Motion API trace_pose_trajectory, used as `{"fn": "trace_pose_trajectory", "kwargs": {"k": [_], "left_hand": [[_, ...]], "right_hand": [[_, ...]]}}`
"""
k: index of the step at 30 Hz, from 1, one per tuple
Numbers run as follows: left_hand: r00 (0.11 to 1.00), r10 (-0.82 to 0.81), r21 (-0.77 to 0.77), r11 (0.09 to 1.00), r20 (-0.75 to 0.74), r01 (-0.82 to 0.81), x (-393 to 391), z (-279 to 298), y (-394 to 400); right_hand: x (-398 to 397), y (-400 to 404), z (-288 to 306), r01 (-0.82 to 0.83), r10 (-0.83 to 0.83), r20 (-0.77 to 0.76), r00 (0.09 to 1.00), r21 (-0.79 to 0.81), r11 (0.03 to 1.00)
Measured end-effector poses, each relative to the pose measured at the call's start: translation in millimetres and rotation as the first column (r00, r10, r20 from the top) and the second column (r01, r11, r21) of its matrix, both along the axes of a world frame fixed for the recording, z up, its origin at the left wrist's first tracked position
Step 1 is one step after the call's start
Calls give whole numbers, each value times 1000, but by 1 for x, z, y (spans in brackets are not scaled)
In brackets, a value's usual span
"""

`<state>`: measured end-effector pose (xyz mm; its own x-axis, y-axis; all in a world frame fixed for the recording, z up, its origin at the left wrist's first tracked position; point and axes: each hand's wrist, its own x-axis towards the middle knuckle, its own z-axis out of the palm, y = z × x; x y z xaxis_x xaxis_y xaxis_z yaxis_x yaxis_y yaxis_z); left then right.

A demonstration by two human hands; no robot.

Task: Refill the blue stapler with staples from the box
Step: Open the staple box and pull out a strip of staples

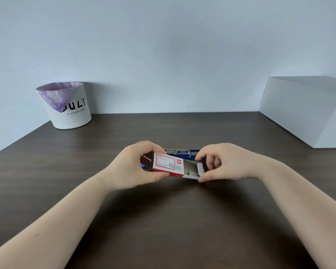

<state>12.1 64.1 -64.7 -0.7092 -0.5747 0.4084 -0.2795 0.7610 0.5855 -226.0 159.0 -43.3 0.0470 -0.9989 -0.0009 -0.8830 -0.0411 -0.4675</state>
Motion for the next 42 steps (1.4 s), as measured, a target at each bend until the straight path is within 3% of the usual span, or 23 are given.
{"fn": "trace_pose_trajectory", "kwargs": {"k": [4,15,19,26,30,36,39,42], "left_hand": [[999,6,8,1000,38,-6,1,-3,-3],[996,0,-23,1000,93,3,1,-8,-7],[993,8,-37,999,114,-4,0,-8,-7],[989,12,-33,999,149,-7,0,-8,-6],[987,15,-41,999,162,-8,0,-8,-7],[982,29,-70,997,188,-16,1,-6,-5],[980,35,-93,996,198,-17,1,-5,-4],[980,46,-104,994,192,-27,1,-6,-5]], "right_hand": [[6,1,6,-30,33,26,999,-114,993],[18,0,7,-164,155,-238,959,-17,986],[22,-2,1,-172,158,-269,950,-28,985],[16,-4,-2,-53,48,-35,998,-171,984],[15,-4,-2,-61,51,-54,997,-196,979],[15,-1,2,44,-33,65,997,-178,983],[8,5,13,116,-98,223,970,-67,991],[1,9,17,114,-116,266,957,25,993]]}}
